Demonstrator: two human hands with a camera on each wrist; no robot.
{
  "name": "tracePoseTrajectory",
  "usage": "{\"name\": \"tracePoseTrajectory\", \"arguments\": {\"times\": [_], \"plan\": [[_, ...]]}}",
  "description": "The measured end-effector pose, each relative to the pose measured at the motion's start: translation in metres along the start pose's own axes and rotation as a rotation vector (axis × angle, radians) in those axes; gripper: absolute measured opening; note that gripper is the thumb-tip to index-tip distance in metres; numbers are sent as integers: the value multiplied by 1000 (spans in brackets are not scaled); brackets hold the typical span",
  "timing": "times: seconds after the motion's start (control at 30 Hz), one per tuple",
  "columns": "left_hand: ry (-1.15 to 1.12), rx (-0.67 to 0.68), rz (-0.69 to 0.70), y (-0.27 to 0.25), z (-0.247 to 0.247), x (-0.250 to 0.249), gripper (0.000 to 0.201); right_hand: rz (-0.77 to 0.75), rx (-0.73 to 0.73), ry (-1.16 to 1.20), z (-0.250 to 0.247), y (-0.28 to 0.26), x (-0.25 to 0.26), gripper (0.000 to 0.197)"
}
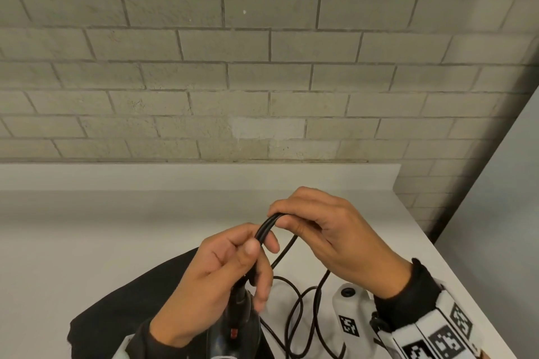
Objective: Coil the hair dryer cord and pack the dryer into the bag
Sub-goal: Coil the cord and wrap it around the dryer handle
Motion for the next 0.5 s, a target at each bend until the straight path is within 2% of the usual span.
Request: {"name": "tracePoseTrajectory", "arguments": {"times": [0.17,0.3,0.4,0.5], "plan": [[5,91,-59,-1,0,-3,24,-51,-71,-52,-1,1,2,21],[-51,82,-43,0,0,-1,24,-66,-47,-124,4,2,0,30],[-69,71,-36,-2,-1,2,23,-90,-69,-177,7,1,0,29],[-71,115,-60,1,-1,3,20,-70,-87,-243,6,1,-3,29]]}}
Point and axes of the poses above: each hand's wrist, its own y-axis towards the middle knuckle, its own z-axis out of the palm, x = y × z, the point moved 7 cm from there along y, towards the middle knuckle, and after that the axes turned 13 degrees about -y, right-handed, at the moved point
